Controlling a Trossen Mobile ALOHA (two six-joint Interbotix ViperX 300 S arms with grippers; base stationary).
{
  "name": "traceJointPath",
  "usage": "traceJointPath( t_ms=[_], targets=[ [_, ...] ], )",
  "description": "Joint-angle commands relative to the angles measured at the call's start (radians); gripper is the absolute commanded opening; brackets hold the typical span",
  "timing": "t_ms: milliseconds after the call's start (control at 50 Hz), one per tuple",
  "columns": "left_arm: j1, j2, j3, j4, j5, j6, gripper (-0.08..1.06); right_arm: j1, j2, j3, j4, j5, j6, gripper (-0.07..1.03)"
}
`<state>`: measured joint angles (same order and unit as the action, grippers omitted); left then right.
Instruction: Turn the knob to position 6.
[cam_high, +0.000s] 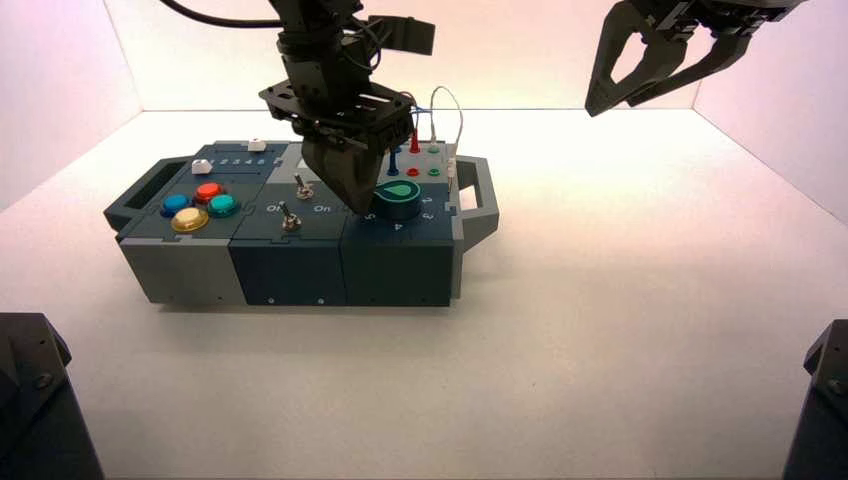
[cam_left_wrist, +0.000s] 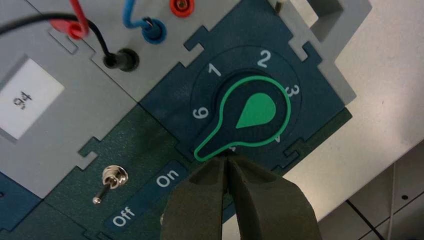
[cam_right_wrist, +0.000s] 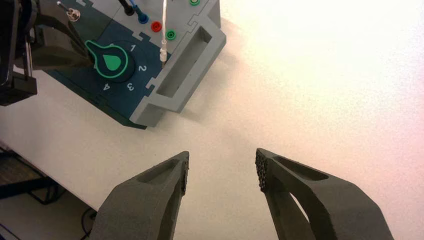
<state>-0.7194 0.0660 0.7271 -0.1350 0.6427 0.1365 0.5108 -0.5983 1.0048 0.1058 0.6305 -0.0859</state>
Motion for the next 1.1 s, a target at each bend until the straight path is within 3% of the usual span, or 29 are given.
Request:
traceJointPath(
  t_ms=[20, 1100],
  targets=[
    [0.011, -0.026, -0.032, 0.002, -0.005, 0.005, -0.03, 0.002, -0.006, -0.015, 0.003, -0.003, -0.002, 0.70],
    [0.060, -0.018, -0.043, 0.006, -0.005, 0.005, -0.03, 0.002, -0.011, -0.015, 0.003, -0.003, -0.002, 0.70]
  ],
)
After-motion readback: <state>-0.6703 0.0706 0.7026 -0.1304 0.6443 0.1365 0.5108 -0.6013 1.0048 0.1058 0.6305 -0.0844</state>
